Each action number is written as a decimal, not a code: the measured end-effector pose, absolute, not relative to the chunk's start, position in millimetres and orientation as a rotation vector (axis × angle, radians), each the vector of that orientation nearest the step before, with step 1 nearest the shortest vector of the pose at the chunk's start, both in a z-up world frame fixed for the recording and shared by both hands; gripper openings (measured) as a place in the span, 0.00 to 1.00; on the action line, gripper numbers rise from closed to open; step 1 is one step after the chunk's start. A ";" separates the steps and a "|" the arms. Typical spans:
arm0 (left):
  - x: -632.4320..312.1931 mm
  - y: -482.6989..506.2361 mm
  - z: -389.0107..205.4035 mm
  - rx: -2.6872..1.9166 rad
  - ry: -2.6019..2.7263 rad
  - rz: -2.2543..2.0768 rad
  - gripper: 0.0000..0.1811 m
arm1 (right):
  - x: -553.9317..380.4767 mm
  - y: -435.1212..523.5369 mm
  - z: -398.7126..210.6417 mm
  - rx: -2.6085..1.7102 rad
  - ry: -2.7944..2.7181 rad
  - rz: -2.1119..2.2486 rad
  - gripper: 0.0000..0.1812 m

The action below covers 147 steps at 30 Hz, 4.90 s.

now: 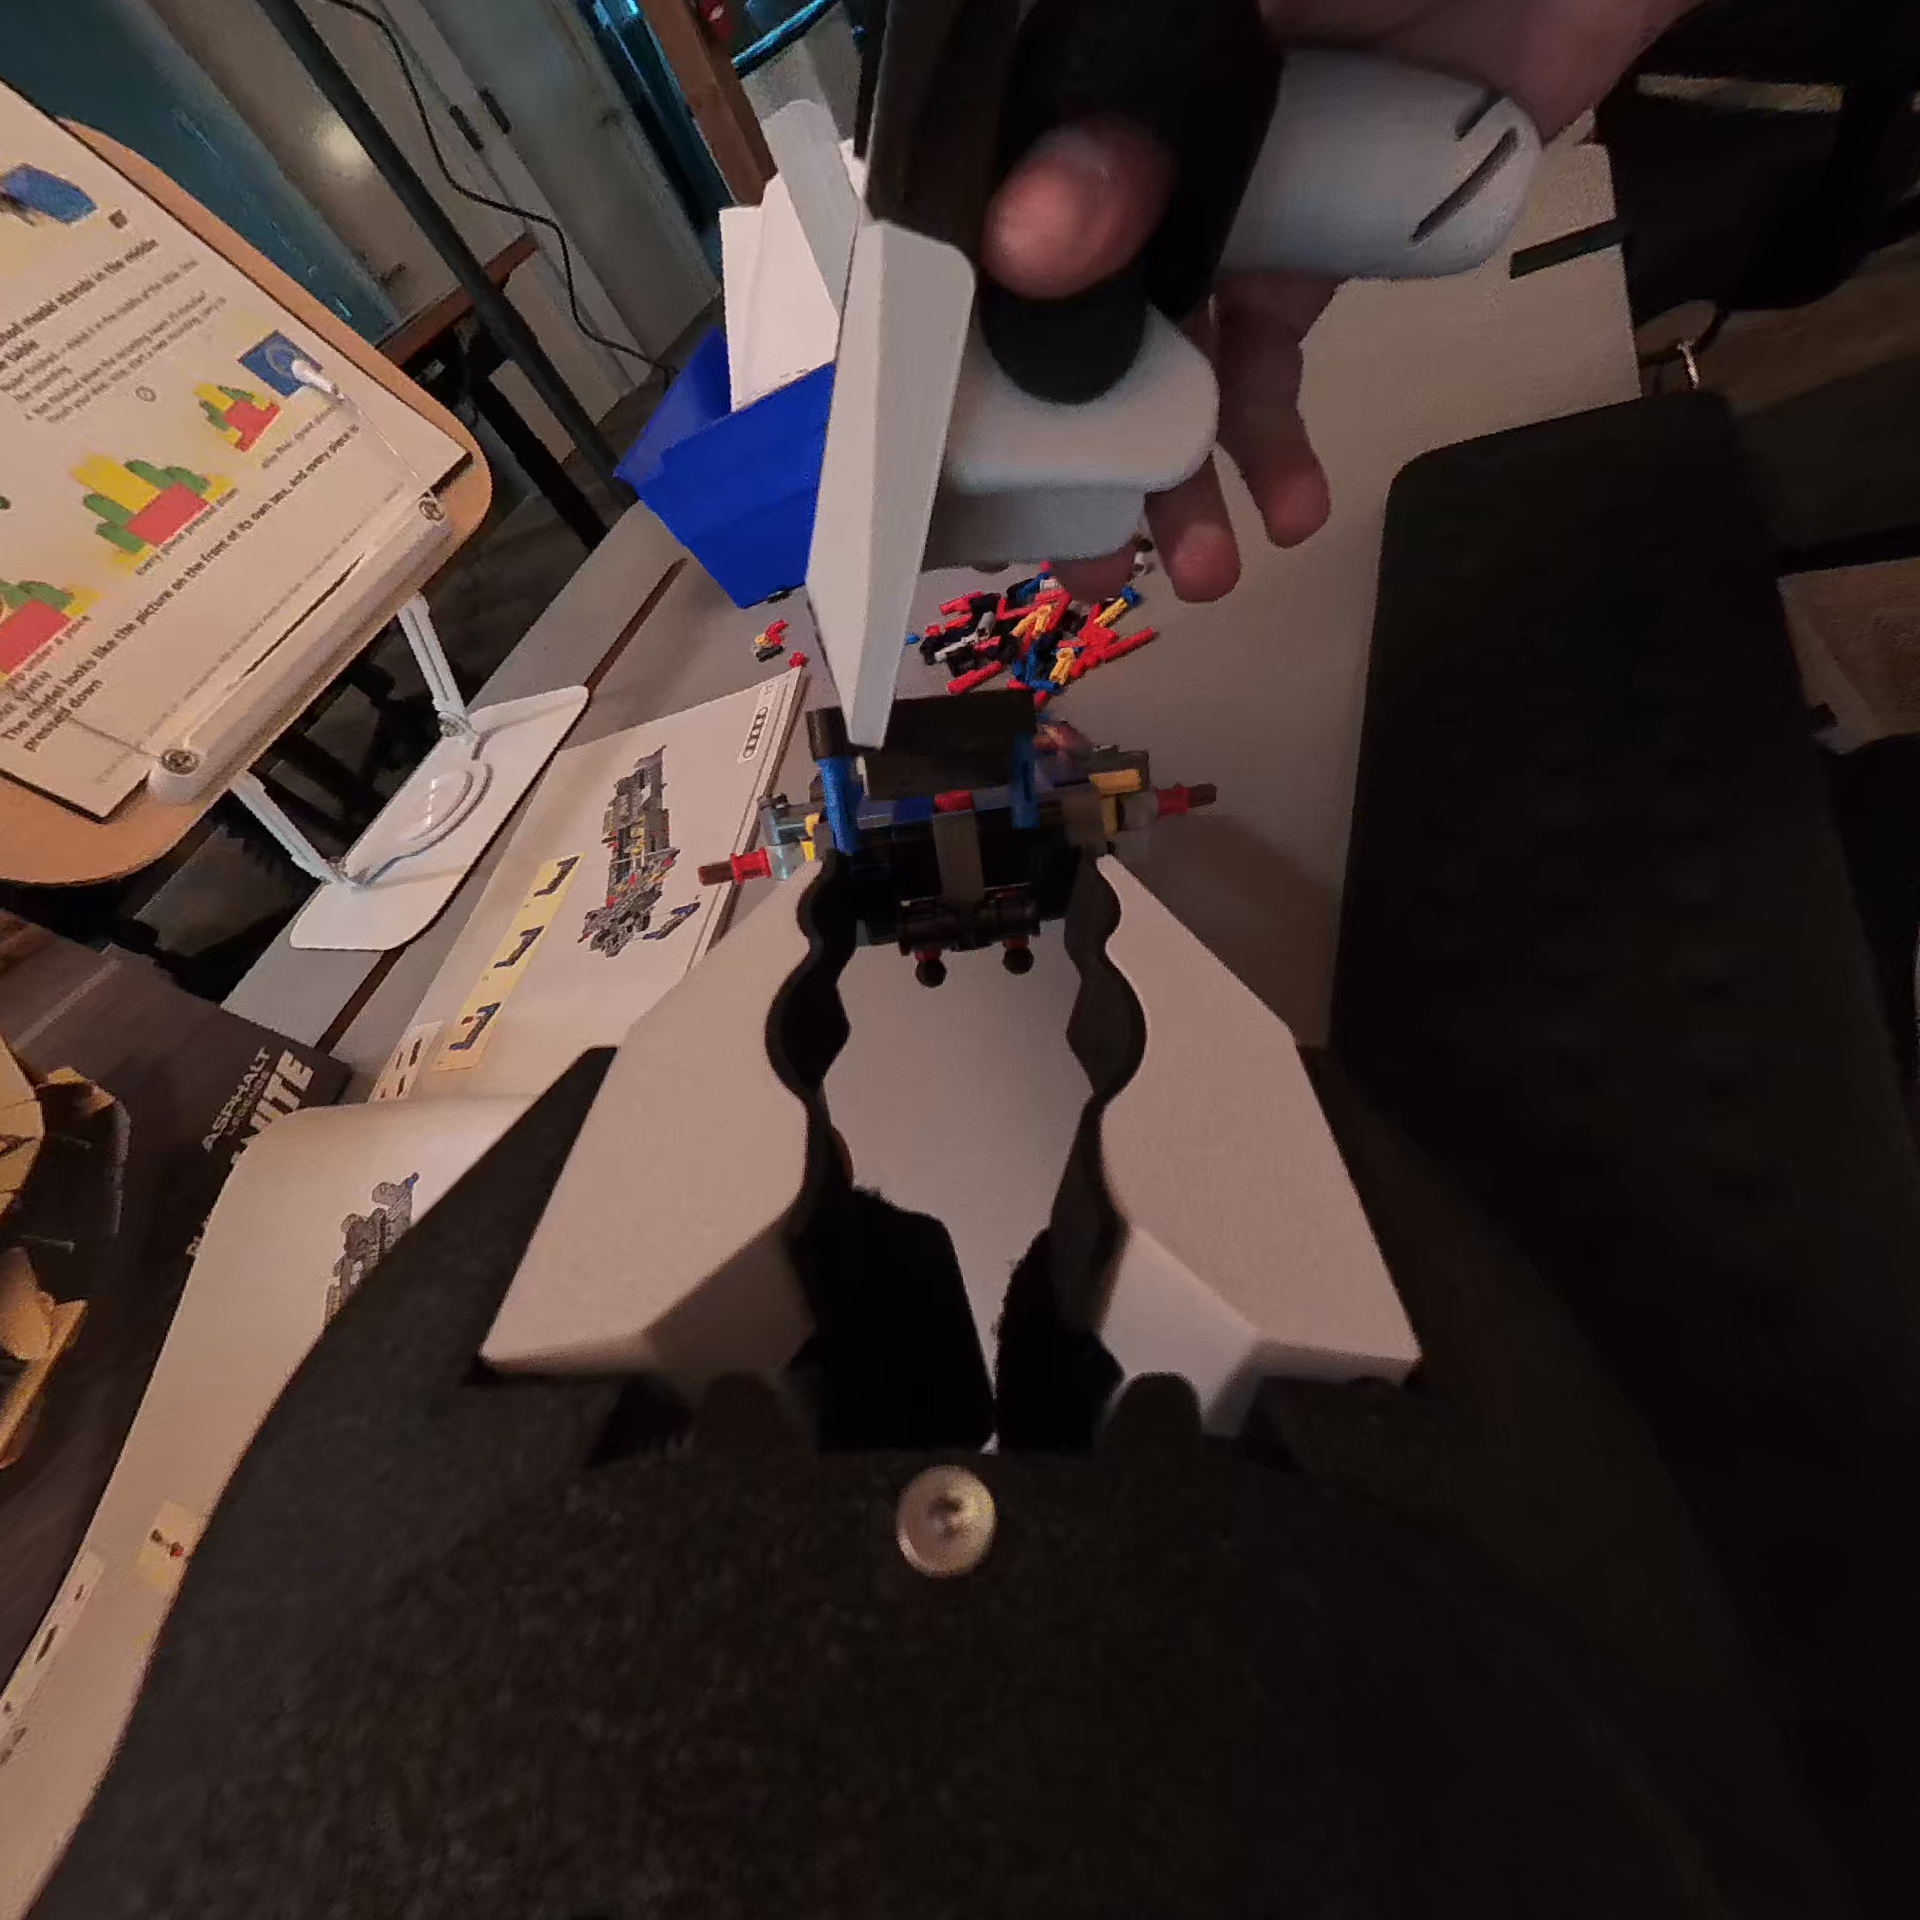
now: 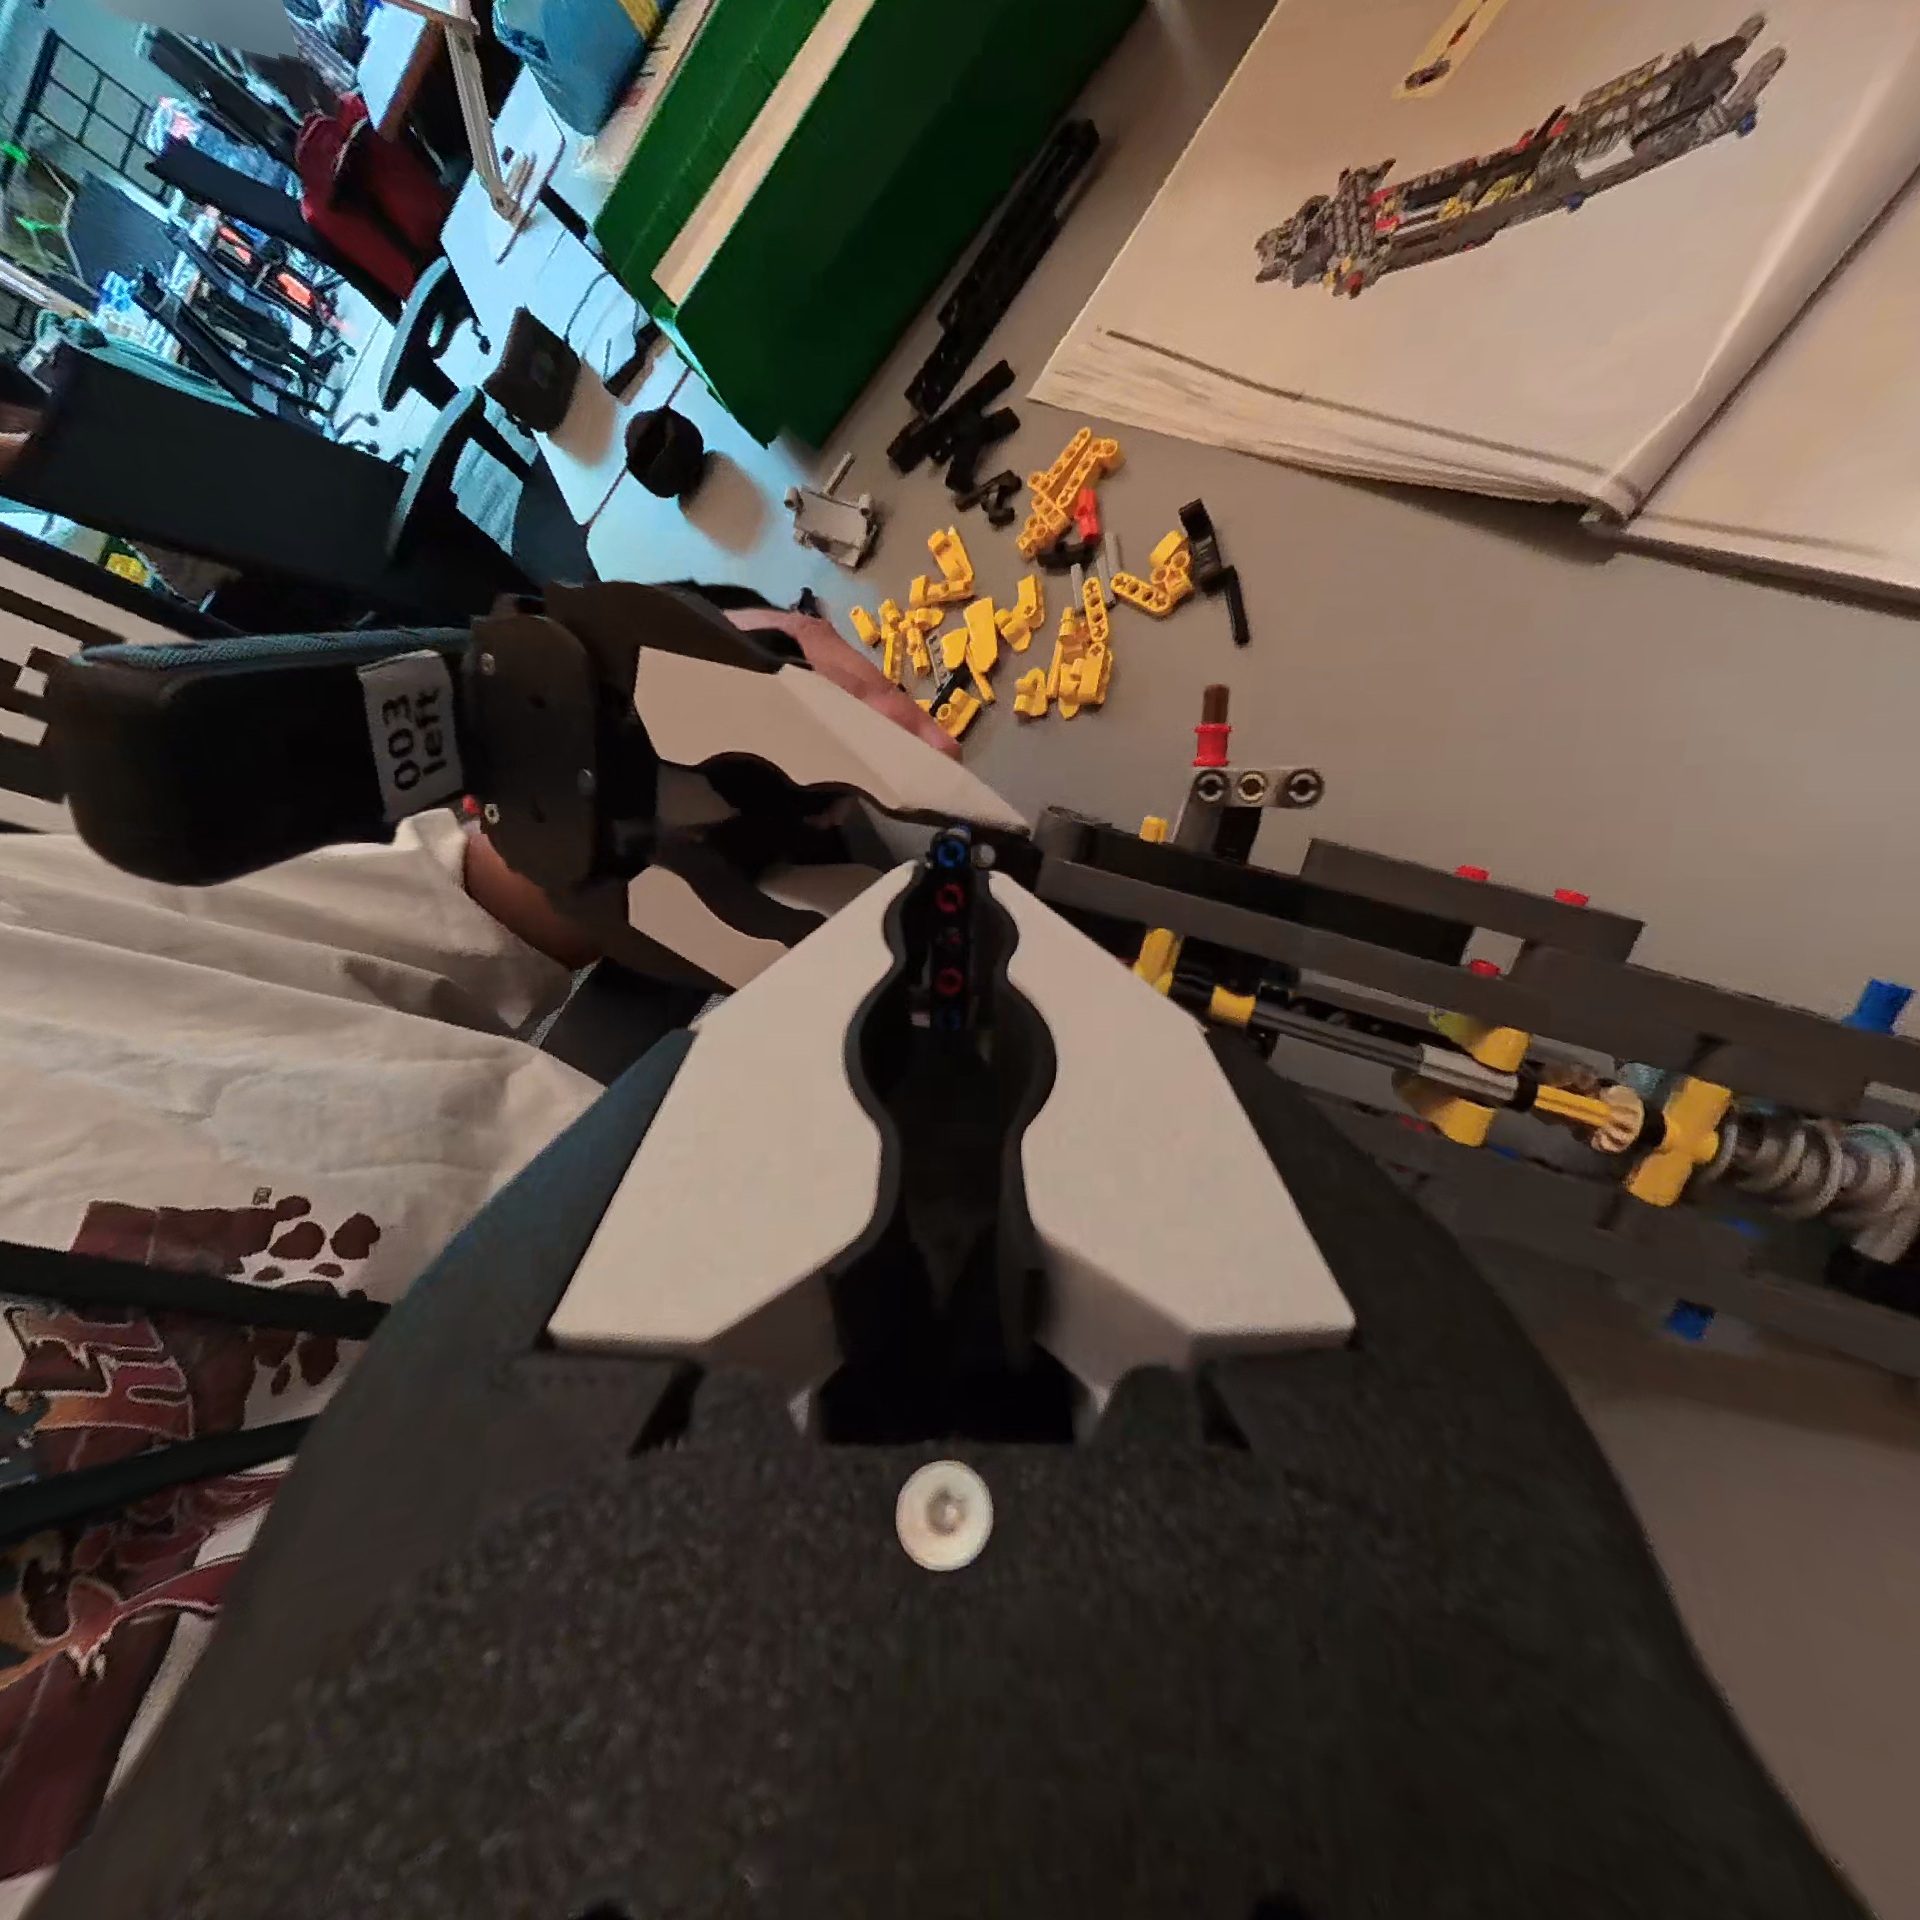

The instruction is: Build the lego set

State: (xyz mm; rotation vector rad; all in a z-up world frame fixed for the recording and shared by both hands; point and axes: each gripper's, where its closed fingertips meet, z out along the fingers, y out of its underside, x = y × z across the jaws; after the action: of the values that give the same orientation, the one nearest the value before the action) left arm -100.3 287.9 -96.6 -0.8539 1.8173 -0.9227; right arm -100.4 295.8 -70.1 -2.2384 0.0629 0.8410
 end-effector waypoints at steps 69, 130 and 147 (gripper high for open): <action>-92.8 270.3 -97.1 -0.885 1.677 -0.999 0.22 | -100.5 279.5 -72.5 -2.251 0.002 0.561 0.04; -90.8 281.9 -98.1 -1.051 1.641 -1.058 0.22 | -105.4 276.1 -82.0 -1.923 0.145 0.448 0.03; -91.4 276.9 -94.6 -0.870 1.639 -0.919 0.22 | -107.7 262.6 -85.2 -2.224 -0.013 0.425 0.07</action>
State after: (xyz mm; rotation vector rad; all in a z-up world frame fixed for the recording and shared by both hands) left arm -91.4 276.9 -94.6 -0.8703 1.6391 -0.9191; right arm -107.7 262.6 -85.2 -2.2239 -0.0126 0.4246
